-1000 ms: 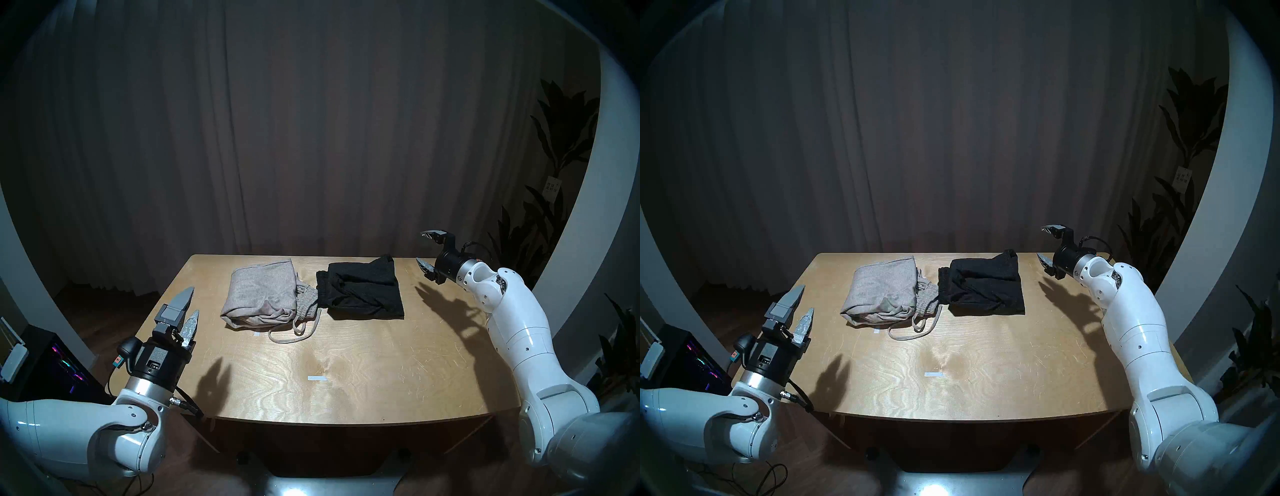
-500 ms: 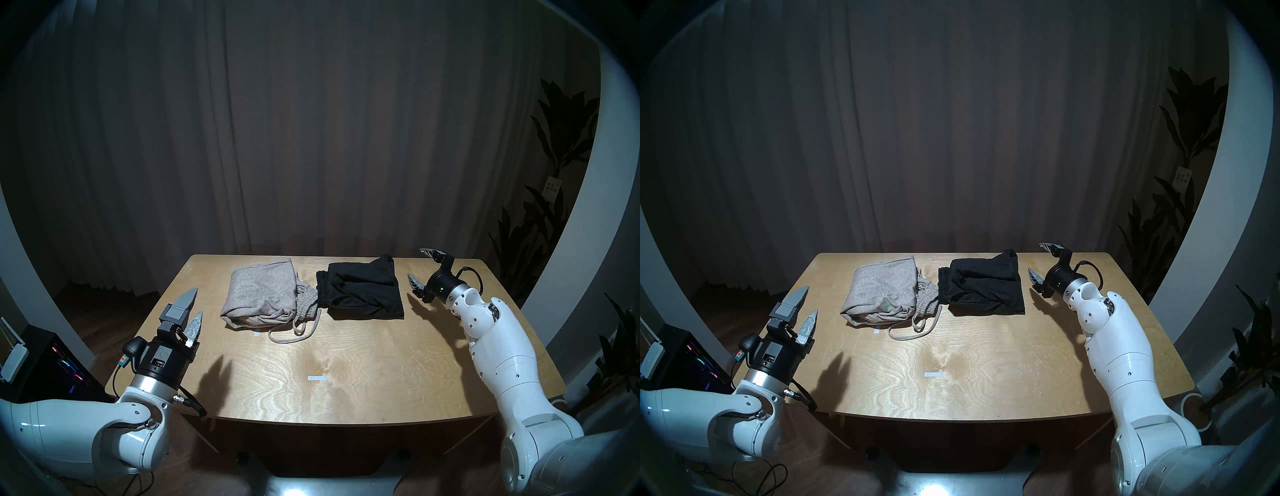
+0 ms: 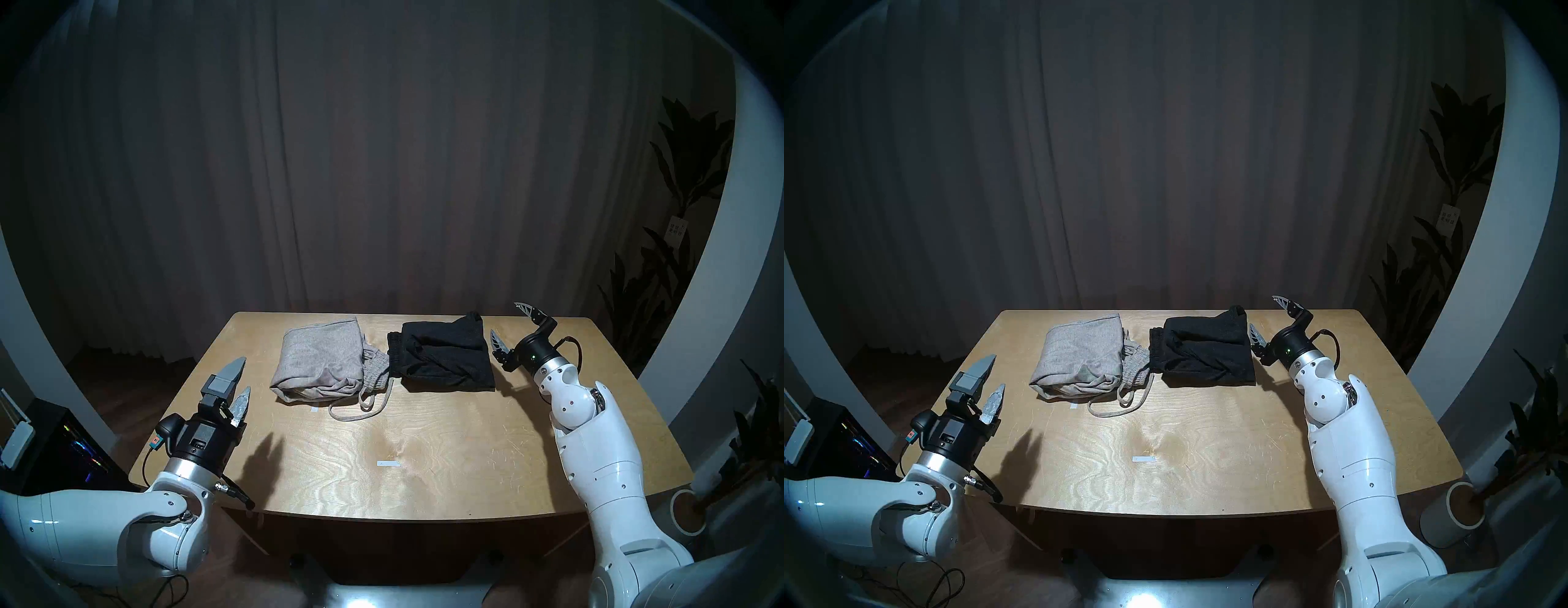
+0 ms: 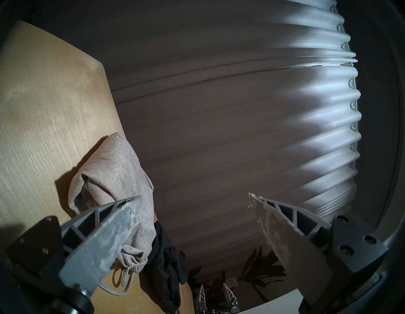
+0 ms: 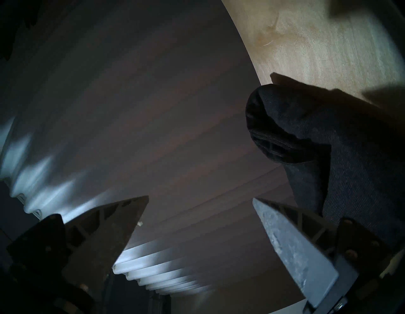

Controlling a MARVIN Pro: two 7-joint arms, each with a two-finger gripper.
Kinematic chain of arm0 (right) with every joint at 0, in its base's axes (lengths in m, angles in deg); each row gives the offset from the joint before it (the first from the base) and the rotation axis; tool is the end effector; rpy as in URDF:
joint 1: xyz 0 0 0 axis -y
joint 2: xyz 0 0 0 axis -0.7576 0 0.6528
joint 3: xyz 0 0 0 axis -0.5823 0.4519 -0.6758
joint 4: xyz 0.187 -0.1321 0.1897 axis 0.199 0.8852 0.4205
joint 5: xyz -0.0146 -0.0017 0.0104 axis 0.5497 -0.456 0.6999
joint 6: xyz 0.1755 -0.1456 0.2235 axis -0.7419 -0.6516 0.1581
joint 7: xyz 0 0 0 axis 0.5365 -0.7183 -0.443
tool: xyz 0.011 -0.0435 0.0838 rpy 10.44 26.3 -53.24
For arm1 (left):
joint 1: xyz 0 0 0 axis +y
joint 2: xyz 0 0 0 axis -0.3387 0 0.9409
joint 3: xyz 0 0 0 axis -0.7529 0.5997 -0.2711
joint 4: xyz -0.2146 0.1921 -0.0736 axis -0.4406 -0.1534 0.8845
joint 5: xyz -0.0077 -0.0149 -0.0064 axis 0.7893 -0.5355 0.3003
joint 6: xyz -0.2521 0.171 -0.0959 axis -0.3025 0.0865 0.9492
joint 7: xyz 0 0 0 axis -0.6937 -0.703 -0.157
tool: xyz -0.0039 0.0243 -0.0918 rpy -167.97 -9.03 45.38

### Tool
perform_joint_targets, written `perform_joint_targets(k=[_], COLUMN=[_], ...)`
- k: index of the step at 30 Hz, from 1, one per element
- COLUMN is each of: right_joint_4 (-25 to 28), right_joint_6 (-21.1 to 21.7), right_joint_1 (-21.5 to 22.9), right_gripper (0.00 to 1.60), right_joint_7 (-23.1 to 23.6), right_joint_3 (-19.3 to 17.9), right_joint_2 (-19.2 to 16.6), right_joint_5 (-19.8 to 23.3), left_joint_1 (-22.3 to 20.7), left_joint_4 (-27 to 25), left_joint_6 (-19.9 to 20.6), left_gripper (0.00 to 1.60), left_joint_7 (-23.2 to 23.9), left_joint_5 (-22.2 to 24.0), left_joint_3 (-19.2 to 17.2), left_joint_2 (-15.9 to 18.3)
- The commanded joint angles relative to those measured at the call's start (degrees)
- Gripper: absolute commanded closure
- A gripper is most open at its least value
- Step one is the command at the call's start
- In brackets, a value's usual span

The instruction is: Fold pants twice and stack them

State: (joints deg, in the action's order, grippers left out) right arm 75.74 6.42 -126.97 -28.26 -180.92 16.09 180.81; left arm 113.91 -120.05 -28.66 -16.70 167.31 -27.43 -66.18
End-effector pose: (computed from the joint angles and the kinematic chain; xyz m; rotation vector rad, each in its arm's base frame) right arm 0.4834 -0.0964 -0.3069 -0.9093 1.2320 -0.6241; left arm 0.2685 0.1023 -0.2831 1.3585 0.9026 1.3446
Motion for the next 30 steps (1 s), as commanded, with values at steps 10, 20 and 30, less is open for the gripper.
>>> perform_joint_targets(k=[10,20,30], right_joint_4=[12.3,20.05,27.0], right_joint_6=[-6.26,-15.61,-26.53], right_joint_1=[-0.49,-4.68,-7.18], right_gripper=[0.0,0.0,0.0], right_joint_7=[-3.09,-14.02,-25.03], right_joint_3=[3.85,6.58,10.51], right_joint_2=[-1.97,-5.68,-3.1], right_joint_5=[-8.57,-20.46,-29.47], left_joint_1=[-2.89,-4.29,-6.46], left_joint_4=[1.48,2.62,4.18], left_joint_6=[2.08,3.37,5.57], left_gripper=[0.0,0.0,0.0], left_joint_7=[-2.84,-5.6,-9.88], left_joint_5=[-3.04,-6.04,-10.32], left_joint_3=[-0.8,-0.63,-0.21], left_joint_2=[-1.7,-2.28,-3.87])
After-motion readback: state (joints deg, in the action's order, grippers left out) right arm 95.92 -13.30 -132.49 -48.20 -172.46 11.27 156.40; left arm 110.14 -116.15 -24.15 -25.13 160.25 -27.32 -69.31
